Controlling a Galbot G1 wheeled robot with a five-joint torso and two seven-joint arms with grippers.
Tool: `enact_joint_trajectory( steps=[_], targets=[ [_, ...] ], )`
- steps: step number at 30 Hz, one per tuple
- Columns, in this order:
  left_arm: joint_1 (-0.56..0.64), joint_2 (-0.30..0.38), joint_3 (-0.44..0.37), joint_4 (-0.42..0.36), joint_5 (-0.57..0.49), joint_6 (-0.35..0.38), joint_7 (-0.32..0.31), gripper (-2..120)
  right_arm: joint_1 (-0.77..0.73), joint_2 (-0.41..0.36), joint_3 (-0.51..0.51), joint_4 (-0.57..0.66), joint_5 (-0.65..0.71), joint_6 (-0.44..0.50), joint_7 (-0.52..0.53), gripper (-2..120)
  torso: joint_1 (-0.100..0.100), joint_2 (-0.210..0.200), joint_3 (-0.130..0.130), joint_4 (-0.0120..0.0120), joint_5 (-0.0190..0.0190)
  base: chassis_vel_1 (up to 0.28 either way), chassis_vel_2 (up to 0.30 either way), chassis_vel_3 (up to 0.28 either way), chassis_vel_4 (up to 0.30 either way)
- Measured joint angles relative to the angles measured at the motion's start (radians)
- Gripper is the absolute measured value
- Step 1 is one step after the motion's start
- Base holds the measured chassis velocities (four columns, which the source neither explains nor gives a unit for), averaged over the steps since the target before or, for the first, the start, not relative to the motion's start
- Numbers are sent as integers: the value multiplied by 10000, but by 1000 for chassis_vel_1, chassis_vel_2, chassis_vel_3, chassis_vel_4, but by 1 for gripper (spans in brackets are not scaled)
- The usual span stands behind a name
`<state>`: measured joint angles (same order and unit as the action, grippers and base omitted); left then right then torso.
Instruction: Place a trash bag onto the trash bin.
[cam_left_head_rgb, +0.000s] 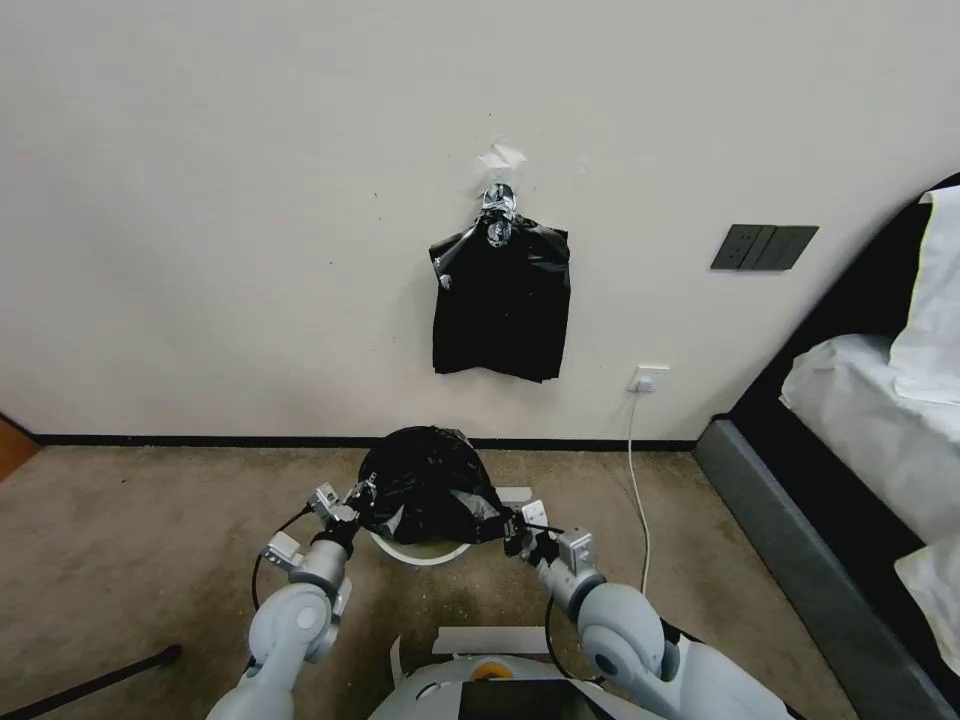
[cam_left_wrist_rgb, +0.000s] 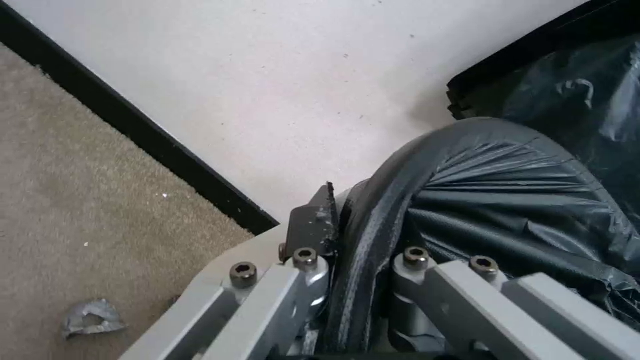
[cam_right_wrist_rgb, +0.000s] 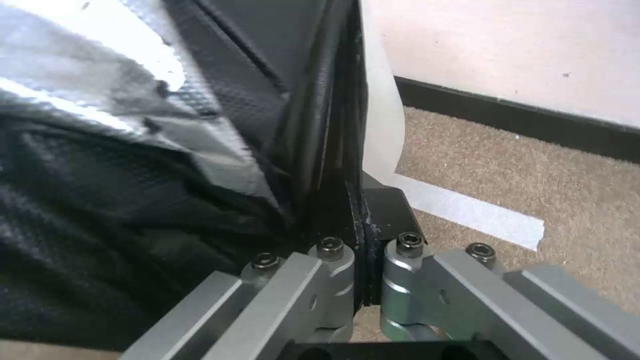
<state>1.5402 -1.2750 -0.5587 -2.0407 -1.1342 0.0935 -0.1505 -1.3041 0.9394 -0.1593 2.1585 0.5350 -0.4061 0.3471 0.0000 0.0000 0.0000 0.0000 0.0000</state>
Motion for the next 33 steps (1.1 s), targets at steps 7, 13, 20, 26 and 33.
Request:
enact_joint_trajectory(
  steps=[7,13,20,26,33],
  targets=[
    [123,231,-6,140,1071,331,351,1,218,264,301,-368,-628,726,263,19,0,0,0,-7,0,0,0,0,0],
    [174,339,24,211,1244,394,530,1,276,267,772,-482,-737,906,428,40,0,0,1,1,-1,0,0,0,0],
    [208,392,90,283,1522,404,554,1,232,378,1274,-417,-953,1180,380,67,0,-1,1,0,4,0,0,0,0],
    [332,481,143,378,1828,409,636,1,319,475,2306,-125,-1641,1985,-314,86,0,0,1,1,1,0,0,0,0],
    [289,447,262,530,2525,201,737,1,173,451,3088,2142,1333,2447,-1655,100,0,0,0,-2,-4,0,0,0,0]
  ],
)
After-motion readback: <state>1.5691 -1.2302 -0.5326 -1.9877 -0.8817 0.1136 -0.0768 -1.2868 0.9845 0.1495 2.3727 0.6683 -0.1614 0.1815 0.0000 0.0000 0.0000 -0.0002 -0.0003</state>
